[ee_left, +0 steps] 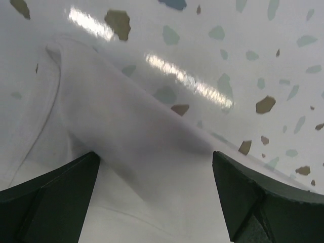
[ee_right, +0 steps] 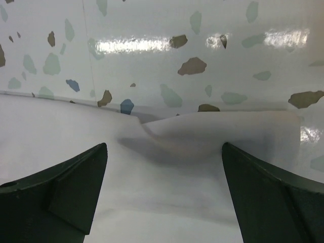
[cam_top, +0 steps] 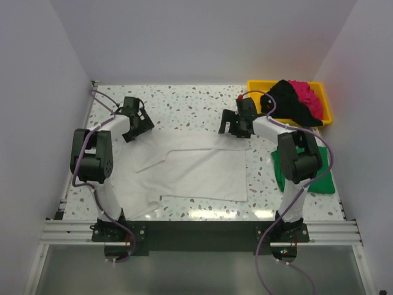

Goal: Fold and stack the t-shirts
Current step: Fold the tshirt

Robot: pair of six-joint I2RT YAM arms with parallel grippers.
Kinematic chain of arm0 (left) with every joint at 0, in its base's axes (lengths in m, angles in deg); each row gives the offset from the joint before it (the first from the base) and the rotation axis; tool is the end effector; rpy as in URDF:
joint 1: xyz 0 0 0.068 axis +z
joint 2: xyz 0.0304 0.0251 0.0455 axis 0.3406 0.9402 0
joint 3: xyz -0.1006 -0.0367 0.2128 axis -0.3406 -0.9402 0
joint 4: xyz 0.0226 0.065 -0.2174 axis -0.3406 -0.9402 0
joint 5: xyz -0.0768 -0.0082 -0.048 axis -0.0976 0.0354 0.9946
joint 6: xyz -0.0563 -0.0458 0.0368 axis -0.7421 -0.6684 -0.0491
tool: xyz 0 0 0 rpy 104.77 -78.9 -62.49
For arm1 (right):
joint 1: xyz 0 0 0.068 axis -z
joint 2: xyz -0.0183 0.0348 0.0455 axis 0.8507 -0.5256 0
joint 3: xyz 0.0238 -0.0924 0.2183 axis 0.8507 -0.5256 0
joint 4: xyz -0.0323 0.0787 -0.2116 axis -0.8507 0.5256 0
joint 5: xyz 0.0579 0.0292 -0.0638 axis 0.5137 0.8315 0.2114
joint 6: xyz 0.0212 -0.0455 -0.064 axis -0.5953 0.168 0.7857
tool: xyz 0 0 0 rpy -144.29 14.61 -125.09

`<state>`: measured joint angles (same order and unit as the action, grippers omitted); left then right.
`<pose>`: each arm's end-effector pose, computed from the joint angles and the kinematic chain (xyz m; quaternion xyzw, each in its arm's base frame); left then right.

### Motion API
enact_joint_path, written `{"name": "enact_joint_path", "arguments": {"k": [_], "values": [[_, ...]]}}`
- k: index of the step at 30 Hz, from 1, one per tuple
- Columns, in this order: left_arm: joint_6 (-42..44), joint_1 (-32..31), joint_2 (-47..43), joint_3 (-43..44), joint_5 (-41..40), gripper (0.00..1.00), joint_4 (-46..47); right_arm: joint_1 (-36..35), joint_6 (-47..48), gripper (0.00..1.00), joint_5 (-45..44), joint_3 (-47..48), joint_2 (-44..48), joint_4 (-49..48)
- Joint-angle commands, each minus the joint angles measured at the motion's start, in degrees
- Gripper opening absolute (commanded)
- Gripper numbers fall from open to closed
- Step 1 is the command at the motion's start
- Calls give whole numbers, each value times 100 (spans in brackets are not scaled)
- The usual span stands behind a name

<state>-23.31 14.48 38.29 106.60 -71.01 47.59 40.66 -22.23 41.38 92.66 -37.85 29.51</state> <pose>0.3645 -0.0232 0.1282 -0.3003 0.9105 -0.0327 0.2824 0.3712 0.1243 0.1309 0.0579 0.9444 0.1576 0.2828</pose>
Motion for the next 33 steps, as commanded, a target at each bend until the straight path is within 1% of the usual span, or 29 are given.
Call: {"name": "enact_joint_path", "arguments": {"k": [1,4,6,9,10,11,15,22,23,25,29,31,33], "values": [[195,305,494,518,-81,100,164,-13,-138,99,-391,303,-281,28],[196,490,916,896,42,100,77,-4,-112,99,-874,549,-553,274],[134,543,1188,1168,42,100,24,-4,-77,99,-1401,795,-668,476],[169,675,1565,1599,183,100,-20,-4,20,99,-1911,1181,-949,687],[169,701,1672,1731,209,100,-81,14,81,99,-1956,1278,-1037,714],[161,719,1769,1975,314,100,-108,31,116,99,-1956,1462,-1177,723],[178,710,2234,2504,569,100,-117,31,240,99,-1904,1972,-1556,732],[248,728,2718,3515,429,100,-407,75,363,99,-2079,2790,-2004,802],[274,719,2762,3768,464,100,-468,84,389,99,-2062,2843,-2022,811],[327,719,2868,3998,543,100,-513,84,485,99,-1957,2966,-2022,811],[459,719,2658,4499,675,100,-626,58,583,99,-1483,3002,-1750,671],[573,710,2474,4623,623,100,-749,5,679,99,-1482,3010,-1462,653],[652,719,2044,4571,482,100,-943,-30,732,99,-1438,3011,-1232,696]]}}
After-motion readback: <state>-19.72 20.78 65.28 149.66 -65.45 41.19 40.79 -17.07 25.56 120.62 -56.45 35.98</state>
